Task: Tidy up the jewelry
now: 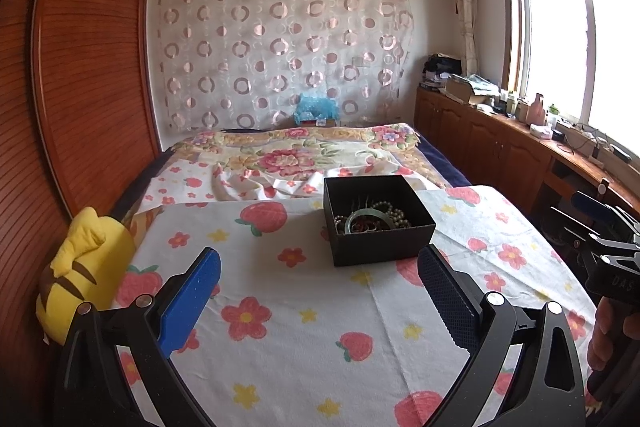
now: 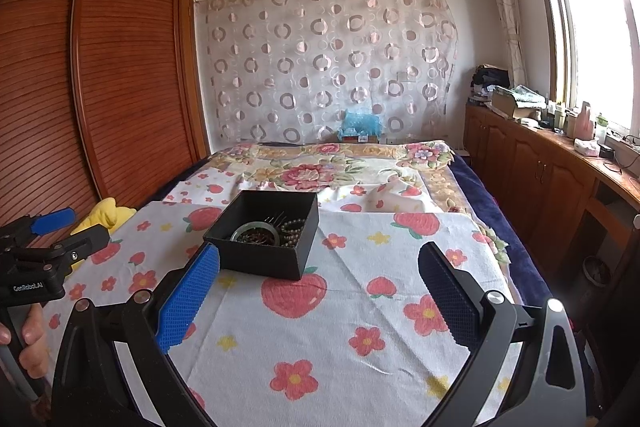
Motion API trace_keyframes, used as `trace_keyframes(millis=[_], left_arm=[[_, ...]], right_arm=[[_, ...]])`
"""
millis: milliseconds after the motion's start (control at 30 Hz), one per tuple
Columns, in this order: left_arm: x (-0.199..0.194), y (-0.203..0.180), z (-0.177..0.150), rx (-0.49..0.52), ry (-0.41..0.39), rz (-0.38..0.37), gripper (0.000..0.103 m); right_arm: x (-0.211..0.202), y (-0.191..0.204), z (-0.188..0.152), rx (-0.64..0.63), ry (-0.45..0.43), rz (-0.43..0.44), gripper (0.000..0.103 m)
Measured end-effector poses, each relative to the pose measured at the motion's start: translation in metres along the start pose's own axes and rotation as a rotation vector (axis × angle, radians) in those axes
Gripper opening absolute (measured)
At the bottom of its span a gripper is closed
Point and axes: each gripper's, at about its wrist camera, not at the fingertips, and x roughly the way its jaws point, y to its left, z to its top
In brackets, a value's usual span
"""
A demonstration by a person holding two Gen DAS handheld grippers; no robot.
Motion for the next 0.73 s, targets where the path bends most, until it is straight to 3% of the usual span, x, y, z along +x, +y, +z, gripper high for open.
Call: trace_keyframes(millis=[733], left_arm=[[-0.0003,0.0005,-0.0011,-0.002,0.001,0.002,0.095]], right_arm=[[0.0000,0.0007,-0.0011,0.000,-0.002,0.000,0.100]])
